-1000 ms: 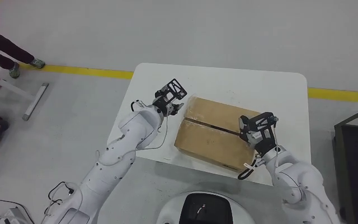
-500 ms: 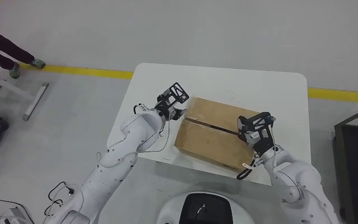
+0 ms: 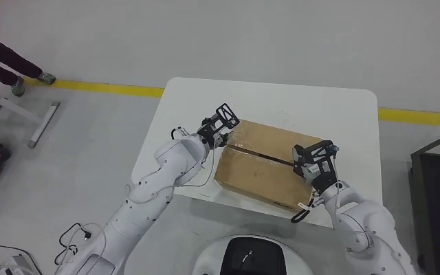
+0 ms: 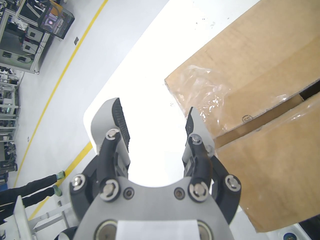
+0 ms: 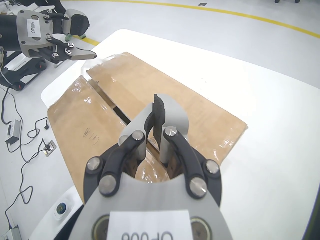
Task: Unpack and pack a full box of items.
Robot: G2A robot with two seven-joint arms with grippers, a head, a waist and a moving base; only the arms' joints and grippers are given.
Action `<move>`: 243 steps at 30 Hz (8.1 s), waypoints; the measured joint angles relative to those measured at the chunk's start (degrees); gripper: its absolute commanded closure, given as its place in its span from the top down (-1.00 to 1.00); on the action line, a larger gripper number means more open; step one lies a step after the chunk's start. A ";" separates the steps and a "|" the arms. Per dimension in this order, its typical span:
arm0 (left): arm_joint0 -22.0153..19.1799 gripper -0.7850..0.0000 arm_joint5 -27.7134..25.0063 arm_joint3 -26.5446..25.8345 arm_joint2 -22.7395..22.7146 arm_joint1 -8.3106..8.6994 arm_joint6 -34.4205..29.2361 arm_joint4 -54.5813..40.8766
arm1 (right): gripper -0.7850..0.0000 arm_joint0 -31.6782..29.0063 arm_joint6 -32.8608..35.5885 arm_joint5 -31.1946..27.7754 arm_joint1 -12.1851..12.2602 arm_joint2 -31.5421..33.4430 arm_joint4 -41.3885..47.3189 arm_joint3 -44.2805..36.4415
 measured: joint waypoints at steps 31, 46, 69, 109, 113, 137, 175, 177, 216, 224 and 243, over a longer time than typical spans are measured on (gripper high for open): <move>-6.39 0.98 -1.48 2.19 4.20 -1.93 -6.40 0.28 | -1.00 -0.44 -0.03 1.46 0.71 1.01 1.11 -0.77; -9.35 0.58 0.14 8.03 7.81 -3.22 -4.11 4.10 | -1.00 -0.33 -0.35 1.62 1.00 1.25 1.55 -0.13; -10.56 -1.00 2.50 12.00 7.92 -4.60 -0.54 6.07 | -1.00 0.68 -0.50 1.54 1.33 1.15 2.80 0.97; 4.92 -0.58 -6.22 -22.36 -9.38 -2.82 -5.48 -8.32 | -1.00 6.86 -0.34 4.15 0.10 -5.46 9.49 12.44; 5.72 -0.30 -6.24 -24.55 -9.64 -2.76 -5.73 -9.40 | -1.00 7.14 0.05 4.08 0.04 -6.01 9.25 12.75; 6.09 1.00 -4.77 -20.58 -10.99 -2.45 -10.72 -8.20 | -0.80 2.91 0.63 3.15 0.86 -3.25 9.82 5.20; 7.71 1.00 -4.09 -15.29 -19.19 -1.07 -15.46 -14.52 | -0.04 27.71 12.58 -1.25 -1.62 -13.86 18.07 28.84; 7.83 1.00 -4.22 -14.91 -19.13 -0.99 -15.53 -14.31 | -0.17 28.76 12.39 -1.45 -2.00 -14.96 18.09 30.56; 9.16 1.00 -6.11 -12.51 -19.02 0.09 -15.90 -14.57 | 0.56 25.52 17.10 1.06 -1.18 -12.98 18.57 24.56; 9.16 1.00 -6.11 -12.51 -19.01 0.08 -15.90 -14.57 | -0.25 29.09 15.80 0.97 -2.69 -16.96 19.88 29.08; 9.16 1.00 -6.11 -12.51 -19.01 0.08 -15.90 -14.57 | -1.00 29.05 13.20 0.91 -2.95 -15.46 21.33 28.48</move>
